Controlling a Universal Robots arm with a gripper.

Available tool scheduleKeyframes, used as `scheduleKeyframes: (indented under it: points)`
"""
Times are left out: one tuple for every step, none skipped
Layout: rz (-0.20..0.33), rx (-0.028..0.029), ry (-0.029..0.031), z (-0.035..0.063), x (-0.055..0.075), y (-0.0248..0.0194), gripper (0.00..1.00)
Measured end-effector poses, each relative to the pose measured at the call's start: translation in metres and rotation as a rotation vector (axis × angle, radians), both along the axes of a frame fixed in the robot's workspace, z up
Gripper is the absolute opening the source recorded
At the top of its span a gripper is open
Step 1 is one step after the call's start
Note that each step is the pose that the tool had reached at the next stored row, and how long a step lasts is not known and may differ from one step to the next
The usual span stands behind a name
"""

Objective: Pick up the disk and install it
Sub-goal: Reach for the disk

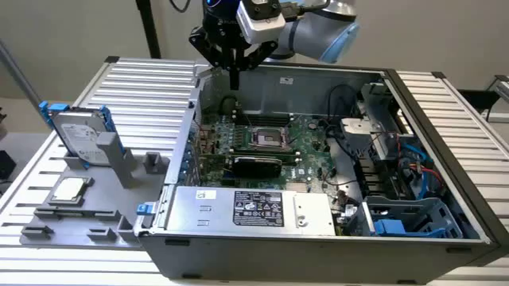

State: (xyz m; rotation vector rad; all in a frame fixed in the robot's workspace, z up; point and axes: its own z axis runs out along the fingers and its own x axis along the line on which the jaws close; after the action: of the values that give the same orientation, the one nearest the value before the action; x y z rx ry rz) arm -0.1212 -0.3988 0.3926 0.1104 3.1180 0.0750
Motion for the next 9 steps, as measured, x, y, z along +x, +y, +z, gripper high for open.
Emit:
scheduleKeyframes:
  points:
    - [0.000,0.0000,0.0000,0.0000,0.0000,0.0000,0.11]
    - [0.000,0.0000,0.0000,0.0000,0.0000,0.0000,0.11]
    - [0.000,0.0000,0.0000,0.0000,0.0000,0.0000,0.11]
    - [0.000,0.0000,0.0000,0.0000,0.0000,0.0000,0.11]
    - [0.000,0.0000,0.0000,0.0000,0.0000,0.0000,0.11]
    - [0.000,0.0000,0.0000,0.0000,0.0000,0.0000,0.11]
    - [0.000,0.0000,0.0000,0.0000,0.0000,0.0000,0.11]
    - [0.000,0.0000,0.0000,0.0000,0.0000,0.0000,0.11]
    - [0.000,0.0000,0.0000,0.0000,0.0000,0.0000,0.11]
